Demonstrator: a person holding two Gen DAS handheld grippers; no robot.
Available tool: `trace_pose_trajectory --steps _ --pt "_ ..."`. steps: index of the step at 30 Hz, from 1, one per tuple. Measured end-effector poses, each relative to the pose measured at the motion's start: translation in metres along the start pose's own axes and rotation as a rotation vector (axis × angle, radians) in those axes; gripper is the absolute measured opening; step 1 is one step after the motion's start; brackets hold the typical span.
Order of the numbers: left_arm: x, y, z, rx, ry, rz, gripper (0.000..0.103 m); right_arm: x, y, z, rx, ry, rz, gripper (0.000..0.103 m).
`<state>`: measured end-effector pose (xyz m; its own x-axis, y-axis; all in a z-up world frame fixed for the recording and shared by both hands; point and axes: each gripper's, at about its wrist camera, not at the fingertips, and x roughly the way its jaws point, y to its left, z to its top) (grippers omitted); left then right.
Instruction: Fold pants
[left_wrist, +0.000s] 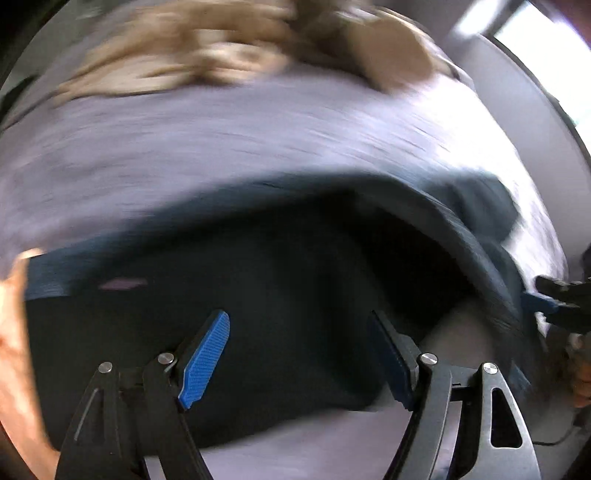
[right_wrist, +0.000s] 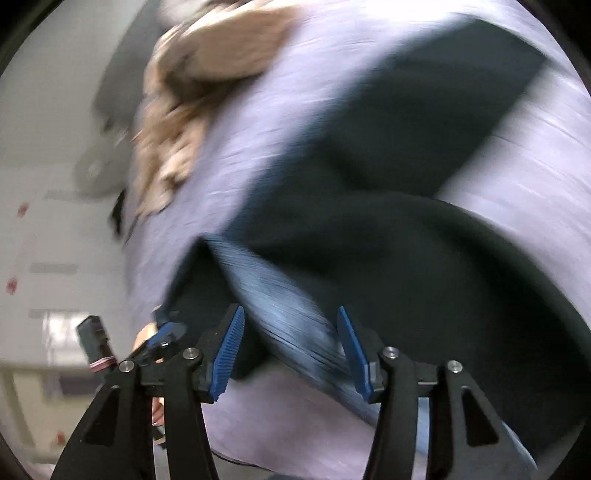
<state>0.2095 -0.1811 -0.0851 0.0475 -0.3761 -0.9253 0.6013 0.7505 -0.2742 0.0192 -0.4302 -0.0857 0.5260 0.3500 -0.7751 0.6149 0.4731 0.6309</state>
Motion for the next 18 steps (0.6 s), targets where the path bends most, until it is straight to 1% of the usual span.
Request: trace_pose_trajectory --steps 2,3,4,5,7,8,10,12,15,16,17,18 --pt "0.015 -0.035 0.001 0.045 0.043 -0.069 0.078 -0.026 -0.039 -0.019 0.078 -0.018 -0.045 0.057" --pt "0.025 -0.061 0.0 0.069 0.07 -0.109 0.078 -0.037 -0.059 -0.031 0.113 -0.026 -0.081 0.057" --pt "0.029 -0.074 -0.002 0.079 0.082 -0.129 0.078 -0.046 -0.075 -0.043 0.135 -0.029 -0.113 0.057" --pt "0.039 -0.095 -0.002 0.092 0.109 -0.171 0.078 -0.056 -0.092 -0.057 0.161 -0.031 -0.143 0.057" --pt "0.05 -0.119 -0.004 0.103 0.141 -0.211 0.078 -0.069 -0.126 -0.081 0.222 -0.025 -0.167 0.057" --pt "0.056 -0.131 -0.003 0.11 0.157 -0.218 0.078 -0.073 -0.143 -0.091 0.26 -0.018 -0.168 0.057" --pt "0.064 -0.145 -0.001 0.123 0.176 -0.206 0.078 -0.071 -0.165 -0.103 0.311 0.0 -0.145 0.057" --pt "0.077 -0.158 0.006 0.127 0.207 -0.187 0.078 -0.061 -0.181 -0.109 0.339 0.023 -0.09 0.057" --pt "0.083 -0.163 0.005 0.117 0.238 -0.187 0.078 -0.048 -0.187 -0.11 0.327 0.053 0.001 0.057" --pt "0.085 -0.164 0.004 0.115 0.245 -0.189 0.078 -0.044 -0.185 -0.109 0.323 0.06 0.018 0.052" --pt "0.089 -0.167 0.005 0.112 0.253 -0.194 0.078 -0.04 -0.185 -0.108 0.329 0.067 0.041 0.04" --pt "0.092 -0.169 0.006 0.108 0.261 -0.2 0.073 -0.037 -0.184 -0.105 0.34 0.075 0.071 0.015"
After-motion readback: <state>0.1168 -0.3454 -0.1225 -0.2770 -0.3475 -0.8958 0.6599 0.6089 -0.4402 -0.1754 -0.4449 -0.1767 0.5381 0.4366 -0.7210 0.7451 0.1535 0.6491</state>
